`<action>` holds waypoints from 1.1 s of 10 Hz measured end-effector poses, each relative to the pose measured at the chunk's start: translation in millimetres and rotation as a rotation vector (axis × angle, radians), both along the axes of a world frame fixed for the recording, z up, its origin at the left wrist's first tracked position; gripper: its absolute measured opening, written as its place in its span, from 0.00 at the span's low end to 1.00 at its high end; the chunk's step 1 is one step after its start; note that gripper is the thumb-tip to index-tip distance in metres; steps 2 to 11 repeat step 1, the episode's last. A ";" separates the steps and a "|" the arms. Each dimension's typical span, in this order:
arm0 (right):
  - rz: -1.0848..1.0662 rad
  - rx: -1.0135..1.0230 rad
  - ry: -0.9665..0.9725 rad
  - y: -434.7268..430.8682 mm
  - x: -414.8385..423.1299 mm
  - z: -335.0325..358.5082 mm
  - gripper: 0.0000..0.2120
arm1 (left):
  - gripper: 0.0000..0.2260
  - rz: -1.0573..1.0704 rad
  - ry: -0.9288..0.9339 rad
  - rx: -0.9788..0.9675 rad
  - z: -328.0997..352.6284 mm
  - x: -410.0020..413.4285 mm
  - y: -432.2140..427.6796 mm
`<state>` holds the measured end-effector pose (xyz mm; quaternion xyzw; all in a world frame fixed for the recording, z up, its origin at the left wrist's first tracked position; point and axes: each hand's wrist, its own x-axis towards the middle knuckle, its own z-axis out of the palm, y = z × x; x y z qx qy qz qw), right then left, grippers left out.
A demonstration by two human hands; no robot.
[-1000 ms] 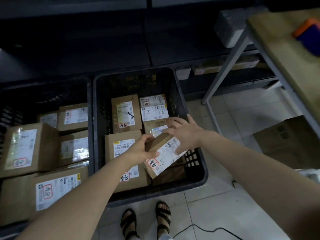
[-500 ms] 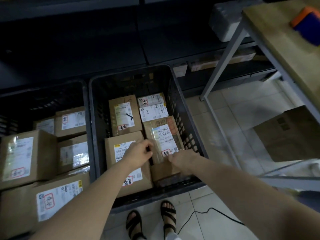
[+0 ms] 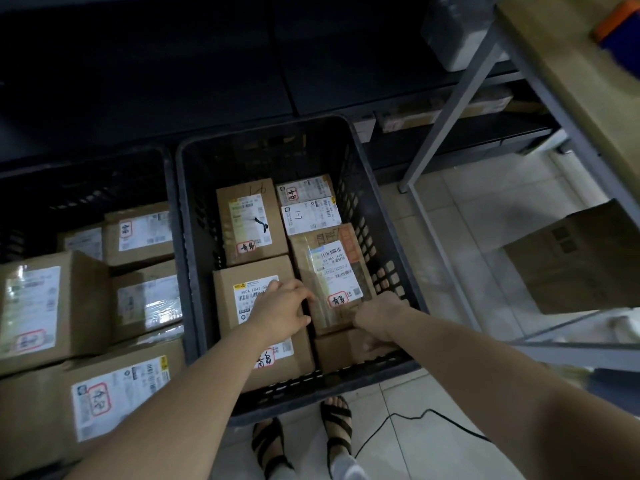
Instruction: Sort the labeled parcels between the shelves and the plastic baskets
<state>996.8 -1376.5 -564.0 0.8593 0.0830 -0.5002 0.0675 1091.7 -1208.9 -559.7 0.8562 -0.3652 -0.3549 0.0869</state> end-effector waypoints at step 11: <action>-0.106 0.034 -0.081 -3.9 2.7 3.5 0.28 | 0.17 -0.013 0.002 -0.034 6.4 1.5 3.2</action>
